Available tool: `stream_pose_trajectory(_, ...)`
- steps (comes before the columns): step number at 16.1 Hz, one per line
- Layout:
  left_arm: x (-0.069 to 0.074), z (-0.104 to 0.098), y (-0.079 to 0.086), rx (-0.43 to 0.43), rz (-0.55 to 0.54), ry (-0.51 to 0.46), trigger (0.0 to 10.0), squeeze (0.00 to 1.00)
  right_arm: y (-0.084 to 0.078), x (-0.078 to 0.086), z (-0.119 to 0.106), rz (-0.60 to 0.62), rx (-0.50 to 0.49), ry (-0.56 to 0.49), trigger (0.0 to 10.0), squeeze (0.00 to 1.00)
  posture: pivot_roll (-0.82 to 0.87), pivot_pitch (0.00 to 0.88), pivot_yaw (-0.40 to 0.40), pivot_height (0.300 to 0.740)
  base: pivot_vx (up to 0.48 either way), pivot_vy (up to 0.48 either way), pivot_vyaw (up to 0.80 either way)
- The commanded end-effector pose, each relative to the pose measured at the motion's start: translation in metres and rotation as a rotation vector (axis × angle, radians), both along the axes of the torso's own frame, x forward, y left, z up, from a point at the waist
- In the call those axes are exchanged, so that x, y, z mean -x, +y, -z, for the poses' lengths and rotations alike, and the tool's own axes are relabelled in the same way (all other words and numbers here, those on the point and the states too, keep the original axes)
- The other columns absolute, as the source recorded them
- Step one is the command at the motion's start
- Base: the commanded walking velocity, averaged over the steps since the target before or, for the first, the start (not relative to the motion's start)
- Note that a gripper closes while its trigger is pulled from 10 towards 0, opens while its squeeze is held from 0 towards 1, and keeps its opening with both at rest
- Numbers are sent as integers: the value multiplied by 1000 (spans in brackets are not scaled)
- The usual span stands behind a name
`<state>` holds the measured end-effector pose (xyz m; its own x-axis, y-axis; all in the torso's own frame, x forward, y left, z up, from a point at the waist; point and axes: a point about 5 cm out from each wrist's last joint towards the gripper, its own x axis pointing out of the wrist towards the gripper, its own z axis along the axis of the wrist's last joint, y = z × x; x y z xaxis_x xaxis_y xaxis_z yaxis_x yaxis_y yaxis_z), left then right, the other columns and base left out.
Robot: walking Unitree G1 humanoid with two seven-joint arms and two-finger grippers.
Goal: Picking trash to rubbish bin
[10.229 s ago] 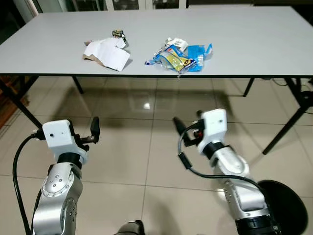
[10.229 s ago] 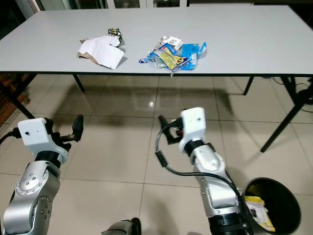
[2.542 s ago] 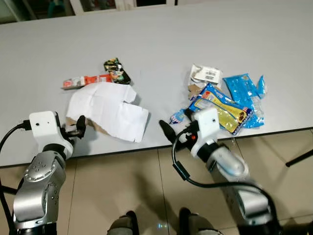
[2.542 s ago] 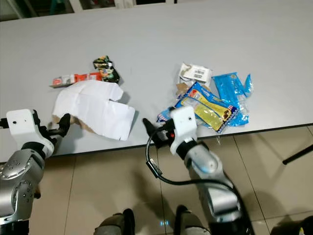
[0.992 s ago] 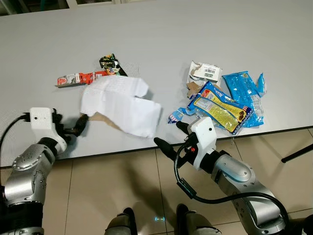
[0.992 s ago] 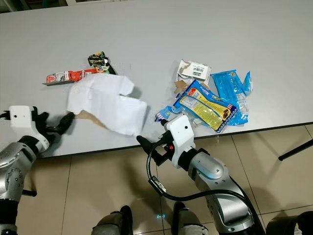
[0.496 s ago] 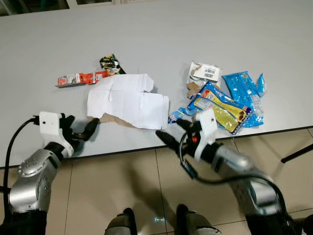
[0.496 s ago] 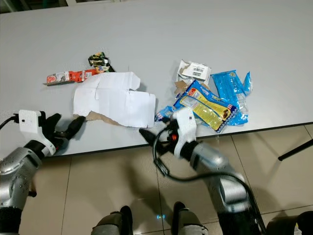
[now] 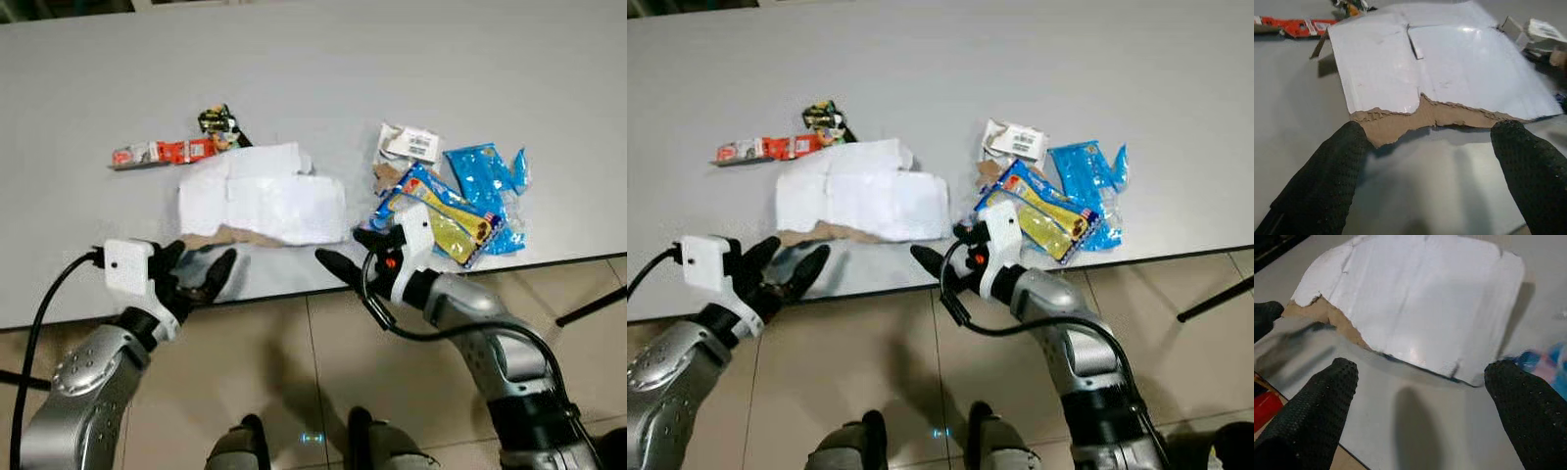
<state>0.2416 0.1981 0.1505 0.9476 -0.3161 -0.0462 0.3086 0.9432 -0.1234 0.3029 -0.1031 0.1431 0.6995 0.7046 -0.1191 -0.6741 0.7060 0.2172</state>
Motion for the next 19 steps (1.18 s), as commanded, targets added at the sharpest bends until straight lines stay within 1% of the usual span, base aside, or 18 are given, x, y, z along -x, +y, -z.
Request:
stream_pose_trajectory(1,4,-4,-1,-1,-8,4,10000,0,0,-1,2,0,-21,3,10000,1000,44,261,7,740,0,0,0)
stream_pose_trajectory(7,16,-16,-18,21,32,28,10000,0,-1,-3,4,-10,-21,-9,10000,1000,60,269,15,740,0,0,0)
stream_pose_trajectory(9,22,-15,-28,40,51,40,10000,0,2,-5,3,-7,-64,7,10000,1000,71,269,20,740,0,0,0)
stream_pose_trajectory(12,27,-14,-38,44,48,56,10000,0,14,-2,5,-41,-95,20,10000,1000,82,267,25,740,0,0,0)
stream_pose_trajectory(13,27,-14,-39,27,25,42,10000,0,19,0,5,-50,-100,18,10000,1000,89,265,31,740,0,0,0)
stream_pose_trajectory(15,27,-15,-41,46,-6,19,10000,0,27,5,7,-77,-87,3,10000,1000,91,263,35,740,0,0,0)
stream_pose_trajectory(16,27,-19,-43,60,2,6,10000,0,30,6,8,-93,-80,-3,10000,1000,96,263,36,740,0,0,0)
stream_pose_trajectory(18,30,-22,-46,61,27,5,10000,0,35,5,11,-115,-56,-21,10000,1000,101,263,38,740,0,0,0)
stream_pose_trajectory(19,32,-20,-46,49,34,13,10000,0,38,3,8,-131,-75,-20,10000,1000,111,262,41,740,0,0,0)
